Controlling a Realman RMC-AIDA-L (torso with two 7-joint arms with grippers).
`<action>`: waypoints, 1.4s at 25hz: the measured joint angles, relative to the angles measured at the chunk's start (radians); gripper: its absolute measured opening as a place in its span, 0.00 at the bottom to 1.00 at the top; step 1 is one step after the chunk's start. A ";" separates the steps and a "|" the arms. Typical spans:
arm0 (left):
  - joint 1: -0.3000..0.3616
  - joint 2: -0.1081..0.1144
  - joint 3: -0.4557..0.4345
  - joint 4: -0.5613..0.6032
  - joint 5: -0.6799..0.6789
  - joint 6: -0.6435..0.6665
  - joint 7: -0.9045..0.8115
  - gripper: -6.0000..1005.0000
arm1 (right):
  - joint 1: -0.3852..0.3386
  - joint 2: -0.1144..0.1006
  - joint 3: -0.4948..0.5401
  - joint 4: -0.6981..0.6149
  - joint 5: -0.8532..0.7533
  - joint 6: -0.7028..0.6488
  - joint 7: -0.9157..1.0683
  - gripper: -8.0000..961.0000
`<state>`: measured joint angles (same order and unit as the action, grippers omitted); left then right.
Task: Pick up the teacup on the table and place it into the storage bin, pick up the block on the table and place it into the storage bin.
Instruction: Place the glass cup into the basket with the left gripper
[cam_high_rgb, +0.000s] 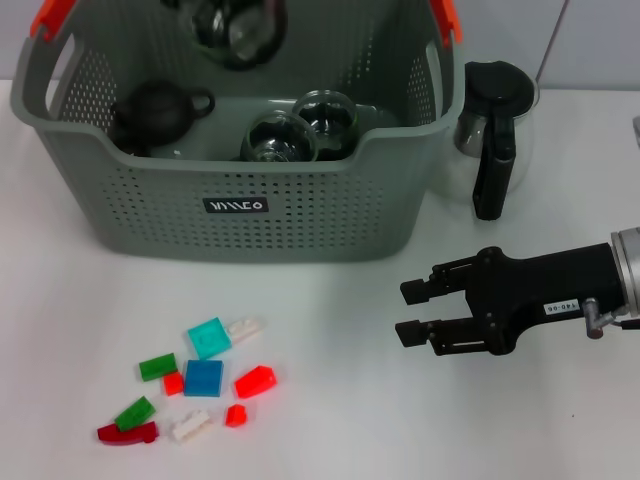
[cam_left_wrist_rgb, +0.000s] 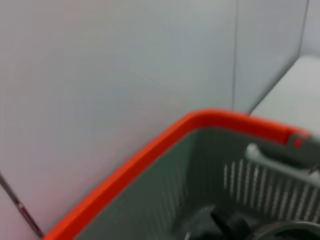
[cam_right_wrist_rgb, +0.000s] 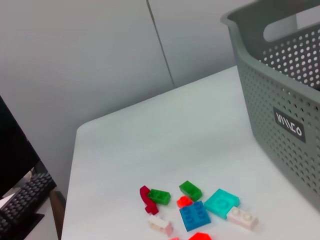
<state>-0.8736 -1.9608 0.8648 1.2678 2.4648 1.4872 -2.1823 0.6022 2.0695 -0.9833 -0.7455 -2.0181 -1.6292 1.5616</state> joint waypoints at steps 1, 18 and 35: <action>-0.011 -0.003 0.032 -0.035 0.029 -0.034 0.000 0.13 | 0.002 0.000 0.000 -0.001 0.000 0.000 0.000 0.59; -0.125 -0.052 0.191 -0.357 0.159 -0.197 0.053 0.15 | 0.017 0.001 0.000 0.002 0.001 0.008 0.000 0.59; -0.133 -0.099 0.201 -0.390 0.364 -0.335 -0.004 0.18 | 0.011 0.001 0.000 0.005 -0.001 0.002 0.000 0.59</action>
<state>-1.0063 -2.0601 1.0656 0.8780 2.8288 1.1517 -2.1863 0.6133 2.0709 -0.9832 -0.7409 -2.0190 -1.6276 1.5613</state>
